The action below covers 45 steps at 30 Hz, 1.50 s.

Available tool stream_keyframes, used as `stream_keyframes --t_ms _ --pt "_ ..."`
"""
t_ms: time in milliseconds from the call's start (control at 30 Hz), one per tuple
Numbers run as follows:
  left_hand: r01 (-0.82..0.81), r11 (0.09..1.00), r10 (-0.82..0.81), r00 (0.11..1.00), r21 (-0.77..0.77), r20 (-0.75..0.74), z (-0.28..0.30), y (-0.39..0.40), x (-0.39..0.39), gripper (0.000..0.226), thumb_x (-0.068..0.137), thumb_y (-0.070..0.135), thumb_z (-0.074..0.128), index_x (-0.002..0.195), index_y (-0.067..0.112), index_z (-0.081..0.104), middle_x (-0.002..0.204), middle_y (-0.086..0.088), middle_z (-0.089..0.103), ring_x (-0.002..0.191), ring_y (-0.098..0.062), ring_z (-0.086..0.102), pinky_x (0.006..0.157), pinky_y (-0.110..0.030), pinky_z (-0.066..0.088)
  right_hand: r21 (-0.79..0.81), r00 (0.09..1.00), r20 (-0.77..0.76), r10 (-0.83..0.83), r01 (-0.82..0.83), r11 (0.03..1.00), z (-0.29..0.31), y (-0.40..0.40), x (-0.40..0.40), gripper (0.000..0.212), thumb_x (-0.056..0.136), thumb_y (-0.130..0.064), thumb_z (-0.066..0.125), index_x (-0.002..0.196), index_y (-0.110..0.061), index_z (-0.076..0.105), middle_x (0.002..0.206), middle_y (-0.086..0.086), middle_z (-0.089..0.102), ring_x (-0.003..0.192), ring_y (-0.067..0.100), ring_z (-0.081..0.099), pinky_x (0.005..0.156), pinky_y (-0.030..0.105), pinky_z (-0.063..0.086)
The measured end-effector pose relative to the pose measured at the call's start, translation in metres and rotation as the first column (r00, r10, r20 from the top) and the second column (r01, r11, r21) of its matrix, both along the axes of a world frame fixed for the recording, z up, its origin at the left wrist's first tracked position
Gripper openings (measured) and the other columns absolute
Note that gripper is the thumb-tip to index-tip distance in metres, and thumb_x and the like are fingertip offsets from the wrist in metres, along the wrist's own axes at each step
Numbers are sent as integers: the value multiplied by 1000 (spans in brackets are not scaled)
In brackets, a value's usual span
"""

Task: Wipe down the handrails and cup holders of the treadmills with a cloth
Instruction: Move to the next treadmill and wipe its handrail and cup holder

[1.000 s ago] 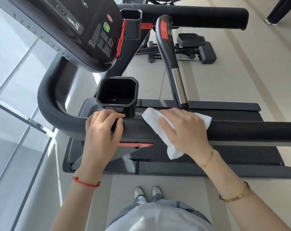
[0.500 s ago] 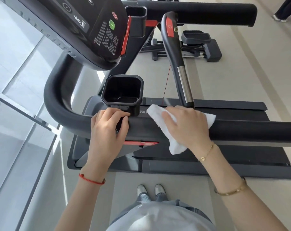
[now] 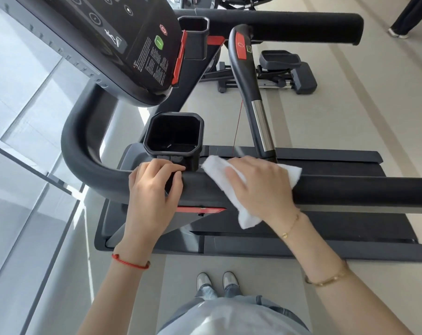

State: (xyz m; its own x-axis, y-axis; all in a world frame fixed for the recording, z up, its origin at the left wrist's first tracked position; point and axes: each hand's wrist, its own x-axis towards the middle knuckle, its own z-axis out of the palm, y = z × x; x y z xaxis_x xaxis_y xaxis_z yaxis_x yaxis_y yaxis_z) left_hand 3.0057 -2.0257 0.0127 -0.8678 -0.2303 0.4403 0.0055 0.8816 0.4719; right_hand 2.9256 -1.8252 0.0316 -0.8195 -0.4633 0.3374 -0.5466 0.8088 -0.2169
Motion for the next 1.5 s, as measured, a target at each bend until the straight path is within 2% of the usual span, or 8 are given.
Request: stream_keyframes --t_ms 200,367,433,567,700,933,1200,1500 --pt "4 1000 -4 1000 -21 -5 -1 -1 0 16 97 14 57 105 16 71 103 3 64 100 -21 55 100 -40 37 -30 963 -139 231 -237 971 -14 2 18 31 100 -33 47 127 -28 61 123 -5 62 101 17 60 87 34 47" --pt "9 1000 -9 1000 -13 20 1 -1 2 18 99 17 54 107 19 70 105 5 62 103 -20 54 105 -34 32 -41 996 -30 -79 78 996 -3 35 -3 35 96 -40 38 89 -25 69 77 -5 64 66 22 60 57 29 36" --pt "10 1000 -10 1000 -12 20 1 0 1 18 99 17 54 107 18 70 104 5 62 103 -20 54 105 -36 33 4 996 -1 -95 95 996 -1 16 -5 39 93 -41 34 82 -25 67 69 -5 62 60 22 58 53 27 30" --pt "3 1000 -2 1000 -22 24 1 0 1 17 99 17 54 104 15 70 103 3 63 102 -22 54 102 -37 33 -30 991 -66 118 -120 992 -6 -26 13 28 97 -34 44 105 -27 70 91 -5 68 73 19 61 62 33 46" --pt "1 1000 0 1000 -16 27 4 4 1 19 98 15 53 105 15 71 104 3 65 105 -21 53 105 -39 33 -69 964 -111 241 -249 966 -12 -8 11 32 101 -38 43 123 -27 63 114 -8 66 94 18 63 79 35 48" --pt "70 993 -67 997 -91 36 8 48 -7 21 97 17 52 108 17 70 106 3 67 103 -22 58 106 -42 35 -93 987 -158 40 -55 994 -14 48 3 24 98 -31 47 105 -23 69 92 -5 68 78 20 62 69 35 46" --pt "78 994 -76 997 -83 33 7 112 -21 15 97 12 56 104 14 69 102 2 68 98 -20 58 102 -33 32 -148 976 -210 62 -95 984 -16 82 -5 24 97 -30 49 104 -21 70 91 -5 68 78 19 62 69 34 47" --pt "35 996 -31 998 -77 52 7 208 -41 19 99 19 53 109 19 69 104 7 69 100 -17 61 105 -39 33 -110 980 -198 -22 0 994 -16 206 -32 22 95 -29 49 94 -20 69 80 -4 65 67 21 57 64 34 45"
